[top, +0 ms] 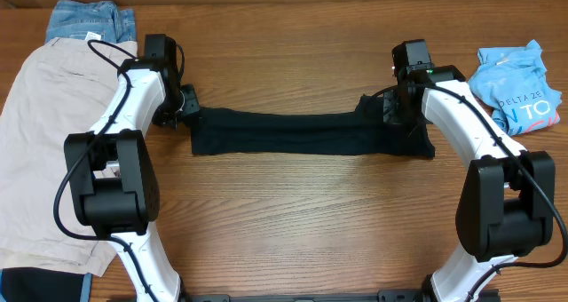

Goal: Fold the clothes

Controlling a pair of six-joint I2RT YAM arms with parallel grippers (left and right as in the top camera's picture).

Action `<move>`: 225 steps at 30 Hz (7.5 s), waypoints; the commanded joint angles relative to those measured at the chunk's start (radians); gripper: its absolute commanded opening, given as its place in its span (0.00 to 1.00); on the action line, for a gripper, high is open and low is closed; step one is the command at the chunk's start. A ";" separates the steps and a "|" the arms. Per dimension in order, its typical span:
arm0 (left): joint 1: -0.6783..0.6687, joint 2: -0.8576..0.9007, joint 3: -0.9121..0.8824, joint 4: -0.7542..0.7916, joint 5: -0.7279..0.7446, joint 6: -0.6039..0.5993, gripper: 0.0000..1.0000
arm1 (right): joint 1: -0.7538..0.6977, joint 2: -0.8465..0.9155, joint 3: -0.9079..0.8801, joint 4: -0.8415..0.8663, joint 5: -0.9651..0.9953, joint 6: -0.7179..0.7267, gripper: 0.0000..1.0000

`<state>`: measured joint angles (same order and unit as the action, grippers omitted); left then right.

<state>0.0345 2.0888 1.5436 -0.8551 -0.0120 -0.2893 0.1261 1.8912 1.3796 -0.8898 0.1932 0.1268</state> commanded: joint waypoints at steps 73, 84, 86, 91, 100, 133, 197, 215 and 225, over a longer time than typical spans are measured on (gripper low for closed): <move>-0.151 -0.015 -0.165 0.157 0.124 0.072 0.12 | -0.005 0.021 0.195 0.105 -0.025 0.037 0.43; -0.151 -0.015 -0.165 0.149 0.124 0.072 0.12 | -0.019 0.196 0.195 0.100 -0.026 0.038 0.50; -0.151 -0.015 -0.165 0.149 0.124 0.072 0.12 | -0.022 0.202 0.192 0.097 -0.026 0.038 0.50; -0.151 -0.015 -0.165 0.149 0.124 0.072 0.12 | -0.026 0.203 0.192 0.080 -0.026 0.038 0.43; -0.151 -0.015 -0.165 0.149 0.124 0.072 0.12 | -0.028 0.203 0.192 -0.014 -0.026 0.040 0.36; -0.151 -0.015 -0.165 0.149 0.124 0.072 0.13 | -0.029 0.121 0.370 -0.127 -0.213 -0.023 0.10; -0.150 -0.015 -0.165 0.120 0.124 0.073 0.13 | -0.006 0.354 1.011 -0.573 -0.032 -0.023 0.04; -0.150 -0.015 -0.165 0.119 0.114 0.073 0.13 | -0.003 0.354 1.010 -0.804 -0.222 -0.023 0.06; -0.146 -0.015 -0.165 0.119 0.113 0.076 0.14 | -0.003 0.353 1.009 -0.805 -0.154 0.046 0.04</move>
<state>-0.1223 2.0663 1.4067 -0.7143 0.1284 -0.2314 0.1307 2.2604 2.3783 -1.6947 0.0151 0.1329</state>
